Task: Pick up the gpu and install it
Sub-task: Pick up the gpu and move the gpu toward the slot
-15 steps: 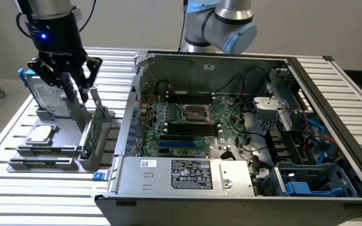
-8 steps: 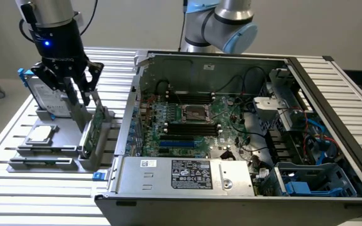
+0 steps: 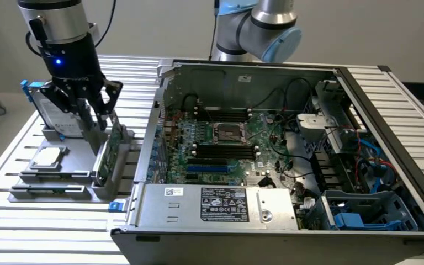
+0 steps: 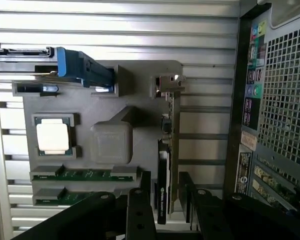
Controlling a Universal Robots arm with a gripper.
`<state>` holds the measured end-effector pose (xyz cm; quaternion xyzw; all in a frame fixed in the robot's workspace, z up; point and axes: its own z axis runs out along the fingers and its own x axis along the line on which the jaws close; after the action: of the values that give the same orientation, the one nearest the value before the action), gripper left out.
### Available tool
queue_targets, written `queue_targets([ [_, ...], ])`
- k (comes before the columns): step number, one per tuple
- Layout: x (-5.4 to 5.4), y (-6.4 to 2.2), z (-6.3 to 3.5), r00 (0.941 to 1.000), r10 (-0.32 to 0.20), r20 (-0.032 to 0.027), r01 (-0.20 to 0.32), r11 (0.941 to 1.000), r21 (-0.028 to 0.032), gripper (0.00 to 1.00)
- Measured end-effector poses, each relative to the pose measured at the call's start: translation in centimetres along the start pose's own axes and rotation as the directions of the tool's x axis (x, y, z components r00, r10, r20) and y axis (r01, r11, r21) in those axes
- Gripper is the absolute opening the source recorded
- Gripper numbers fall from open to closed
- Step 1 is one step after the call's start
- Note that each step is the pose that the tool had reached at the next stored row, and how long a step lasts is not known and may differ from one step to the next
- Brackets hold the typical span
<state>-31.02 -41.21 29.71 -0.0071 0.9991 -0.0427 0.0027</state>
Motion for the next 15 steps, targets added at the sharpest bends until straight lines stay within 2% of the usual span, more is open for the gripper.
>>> queue_targets([
  [2, 0.0, -0.17, 0.37, 1.0, -0.001, 0.0001, 0.001, 1.0, -0.0031, 0.36],
  [4, 0.0, -0.36, 0.73, 1.0, -0.002, 0.0004, 0.002, 1.0, -0.0095, 0.36],
  [6, 0.0, -0.51, 1.0, 1.0, -0.003, 0.0007, 0.003, 0.9998, -0.0196, 0.36],
  [11, 0.0, -0.95, 1.62, 1.0, -0.006, 0.0016, 0.006, 0.9988, -0.0493, 0.36],
  [15, 0.0, -1.51, 2.26, 1.0, -0.008, 0.0021, 0.008, 0.9979, -0.0644, 0.36],
])
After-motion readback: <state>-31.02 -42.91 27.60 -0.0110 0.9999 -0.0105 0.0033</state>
